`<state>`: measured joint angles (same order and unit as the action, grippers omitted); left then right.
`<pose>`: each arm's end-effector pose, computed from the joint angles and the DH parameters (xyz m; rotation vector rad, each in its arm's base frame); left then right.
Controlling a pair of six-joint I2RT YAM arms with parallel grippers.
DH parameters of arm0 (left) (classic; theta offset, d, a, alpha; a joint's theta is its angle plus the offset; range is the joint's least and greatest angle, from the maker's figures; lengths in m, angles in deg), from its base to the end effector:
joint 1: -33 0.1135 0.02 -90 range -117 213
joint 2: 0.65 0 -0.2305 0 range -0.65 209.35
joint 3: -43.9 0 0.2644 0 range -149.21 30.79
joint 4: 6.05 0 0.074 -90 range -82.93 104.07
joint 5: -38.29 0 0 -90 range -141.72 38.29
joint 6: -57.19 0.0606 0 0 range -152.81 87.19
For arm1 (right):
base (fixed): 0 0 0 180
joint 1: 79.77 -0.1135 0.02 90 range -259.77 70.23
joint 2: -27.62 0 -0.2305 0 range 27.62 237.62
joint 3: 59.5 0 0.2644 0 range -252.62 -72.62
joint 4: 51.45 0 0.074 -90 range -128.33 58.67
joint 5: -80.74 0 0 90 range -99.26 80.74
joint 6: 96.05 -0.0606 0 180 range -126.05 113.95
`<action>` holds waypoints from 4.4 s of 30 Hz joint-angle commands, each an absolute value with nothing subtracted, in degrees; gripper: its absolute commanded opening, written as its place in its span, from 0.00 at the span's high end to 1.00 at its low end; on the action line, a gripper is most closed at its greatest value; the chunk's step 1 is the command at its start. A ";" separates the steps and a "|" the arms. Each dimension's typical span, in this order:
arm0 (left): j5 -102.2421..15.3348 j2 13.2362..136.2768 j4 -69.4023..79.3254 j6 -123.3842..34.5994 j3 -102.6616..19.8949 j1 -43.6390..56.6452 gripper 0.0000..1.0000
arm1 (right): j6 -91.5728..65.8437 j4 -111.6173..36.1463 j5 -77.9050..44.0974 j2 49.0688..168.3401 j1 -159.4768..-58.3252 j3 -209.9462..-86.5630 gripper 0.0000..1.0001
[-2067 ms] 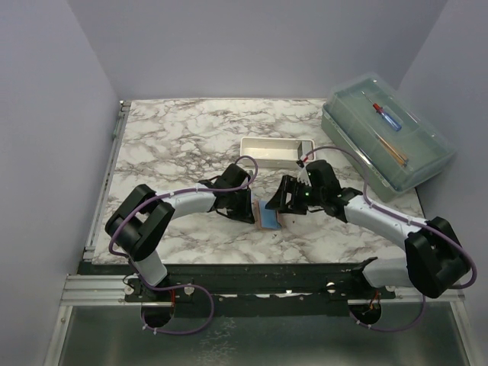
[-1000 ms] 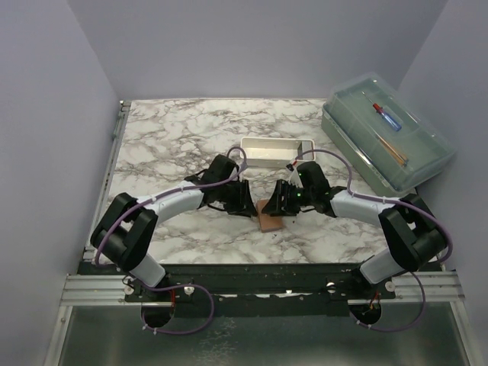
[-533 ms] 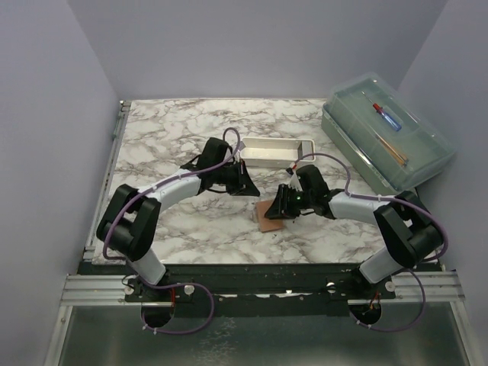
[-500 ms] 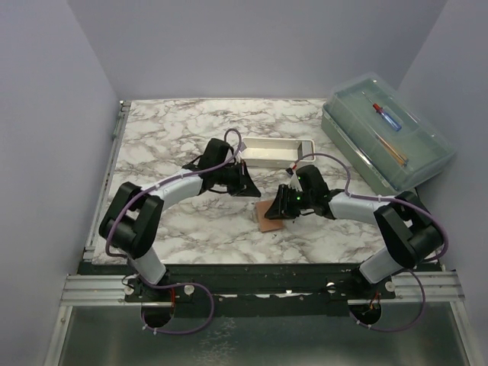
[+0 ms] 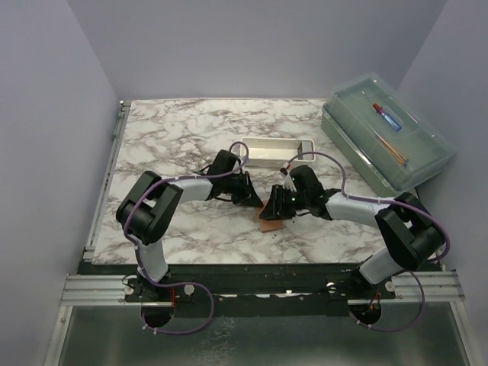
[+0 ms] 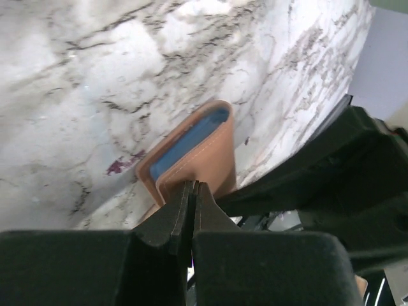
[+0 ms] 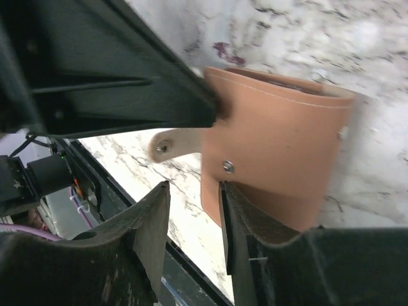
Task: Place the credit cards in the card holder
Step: Close the card holder at the center of the board.
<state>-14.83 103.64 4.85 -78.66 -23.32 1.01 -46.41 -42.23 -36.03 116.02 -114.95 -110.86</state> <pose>0.2944 -0.2268 0.0865 0.0172 2.6716 -1.3270 0.2403 0.2027 0.0921 -0.1299 2.5953 1.1225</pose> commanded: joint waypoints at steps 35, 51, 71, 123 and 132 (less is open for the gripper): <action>-21.79 105.45 6.54 -76.93 -20.84 1.01 1.00 | -43.07 -22.51 -10.67 122.97 -128.38 -130.11 0.78; -22.08 105.68 6.80 -76.58 -20.72 1.01 1.00 | -43.93 -20.14 -9.55 120.73 -128.44 -130.44 1.00; -21.72 105.90 6.98 -76.15 -20.91 0.97 1.00 | -42.97 -18.25 -7.23 120.50 -128.40 -130.40 0.75; -22.18 106.31 8.87 -74.96 -21.44 0.92 1.00 | -42.96 -13.36 1.09 120.58 -128.38 -130.87 1.00; -22.10 106.14 8.97 -74.87 -21.51 0.92 1.00 | -42.44 -14.73 0.98 121.82 -128.38 -130.35 1.00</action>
<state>-18.11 104.06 5.44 -77.08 -21.70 1.06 -43.04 -15.11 -1.43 120.59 -128.09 -129.57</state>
